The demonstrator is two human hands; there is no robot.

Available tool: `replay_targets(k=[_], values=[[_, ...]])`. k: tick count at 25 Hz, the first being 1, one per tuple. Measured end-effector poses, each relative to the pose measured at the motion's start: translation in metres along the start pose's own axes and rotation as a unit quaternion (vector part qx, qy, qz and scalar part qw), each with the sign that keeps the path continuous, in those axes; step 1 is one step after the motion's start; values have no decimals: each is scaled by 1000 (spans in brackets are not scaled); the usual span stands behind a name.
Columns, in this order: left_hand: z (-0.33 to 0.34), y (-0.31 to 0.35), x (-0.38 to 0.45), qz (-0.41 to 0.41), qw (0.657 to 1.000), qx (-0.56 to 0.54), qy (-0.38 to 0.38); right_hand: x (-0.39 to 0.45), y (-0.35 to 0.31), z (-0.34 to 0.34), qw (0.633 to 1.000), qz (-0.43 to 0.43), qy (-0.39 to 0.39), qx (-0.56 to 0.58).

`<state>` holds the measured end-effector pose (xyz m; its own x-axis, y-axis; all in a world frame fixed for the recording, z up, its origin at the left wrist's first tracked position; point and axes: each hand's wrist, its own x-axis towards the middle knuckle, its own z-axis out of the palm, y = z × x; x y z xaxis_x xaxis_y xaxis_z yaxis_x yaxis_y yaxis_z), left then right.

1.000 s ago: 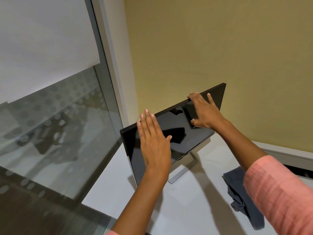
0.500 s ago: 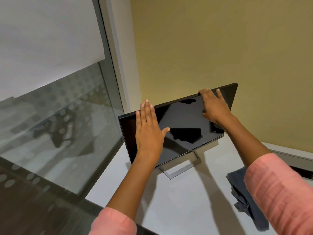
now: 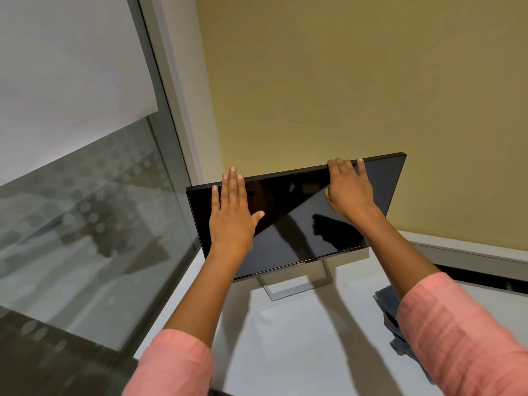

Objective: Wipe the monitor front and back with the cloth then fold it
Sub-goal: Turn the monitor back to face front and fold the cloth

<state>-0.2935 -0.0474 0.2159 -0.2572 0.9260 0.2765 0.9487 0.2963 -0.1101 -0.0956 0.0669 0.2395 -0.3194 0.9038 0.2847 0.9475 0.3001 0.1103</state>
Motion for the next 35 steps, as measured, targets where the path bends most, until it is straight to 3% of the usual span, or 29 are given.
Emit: replay_targets(k=[10,22,27,35], values=[[1,-8,39,45,996,-41,-59,-19,-8,4,998,56,11,-20],[11,7,49,67,993,-96,-11,-8,54,5,996,64,-55,-2],[17,0,64,83,993,-76,-27,-19,47,8,997,74,-17,8],[24,-5,103,129,982,-123,-65,-24,27,6,990,136,-34,-30]])
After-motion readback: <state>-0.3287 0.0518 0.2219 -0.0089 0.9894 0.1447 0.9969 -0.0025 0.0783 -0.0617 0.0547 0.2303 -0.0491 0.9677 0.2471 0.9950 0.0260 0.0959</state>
